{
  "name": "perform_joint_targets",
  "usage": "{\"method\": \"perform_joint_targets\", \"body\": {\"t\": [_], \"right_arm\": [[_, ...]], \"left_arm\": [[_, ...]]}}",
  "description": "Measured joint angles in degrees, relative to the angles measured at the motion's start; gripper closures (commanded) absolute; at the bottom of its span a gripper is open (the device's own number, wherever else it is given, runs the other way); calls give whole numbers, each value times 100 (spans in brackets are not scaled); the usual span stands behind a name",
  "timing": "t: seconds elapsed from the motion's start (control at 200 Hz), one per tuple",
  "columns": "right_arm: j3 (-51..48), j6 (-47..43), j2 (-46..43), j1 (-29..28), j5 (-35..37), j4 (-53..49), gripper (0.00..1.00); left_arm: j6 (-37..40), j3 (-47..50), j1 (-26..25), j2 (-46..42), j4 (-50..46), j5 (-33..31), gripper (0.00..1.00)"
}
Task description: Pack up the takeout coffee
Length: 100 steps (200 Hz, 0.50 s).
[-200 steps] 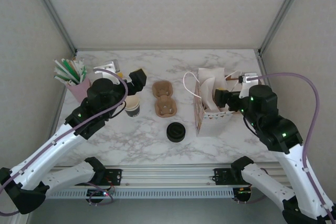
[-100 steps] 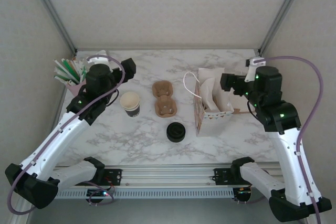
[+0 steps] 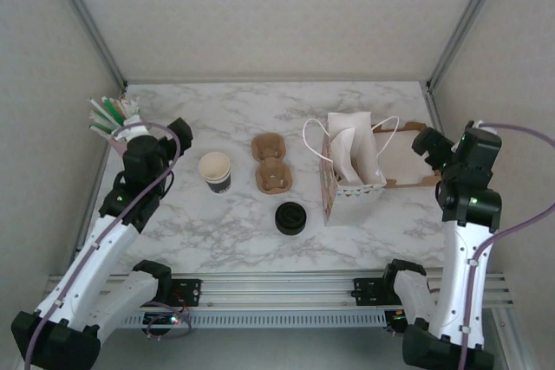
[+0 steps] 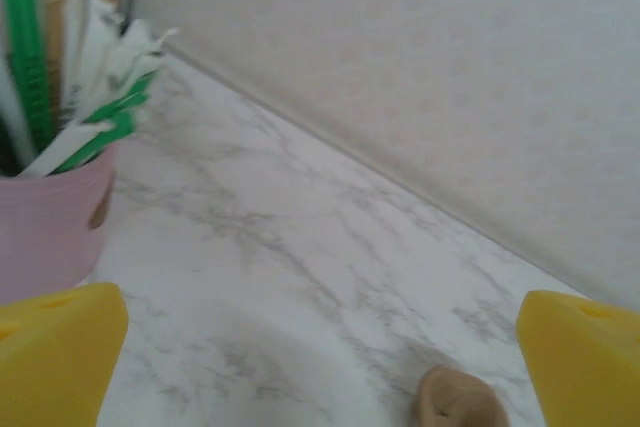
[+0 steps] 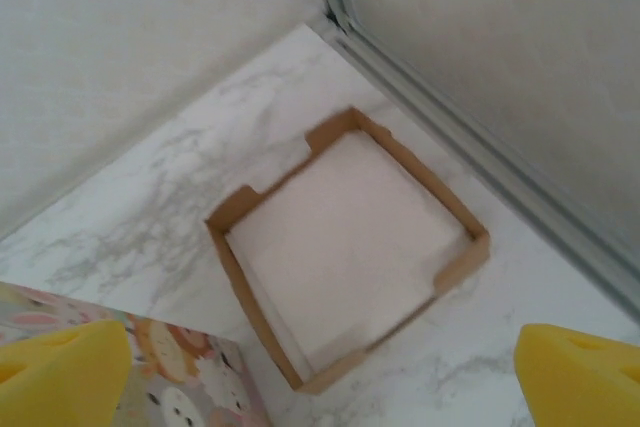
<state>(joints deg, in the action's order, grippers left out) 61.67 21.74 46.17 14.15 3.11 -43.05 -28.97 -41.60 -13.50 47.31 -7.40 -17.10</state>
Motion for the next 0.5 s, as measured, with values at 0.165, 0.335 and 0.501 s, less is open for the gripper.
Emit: {"method": "perform_joint_targets", "body": {"t": [0.165,0.335,0.501], "right_arm": [[-1390,372,-575,57,7,748,1],[-2669,424,-1008,59,146,1679,1],[-3646,129,-1123,57,326,2889,1]], "left_arm": [[-13,949,114,-153,400,-271,0],[201,1694,236,-186,857,-498,0],[627,2122,326,-146,1572,-647,0]]}}
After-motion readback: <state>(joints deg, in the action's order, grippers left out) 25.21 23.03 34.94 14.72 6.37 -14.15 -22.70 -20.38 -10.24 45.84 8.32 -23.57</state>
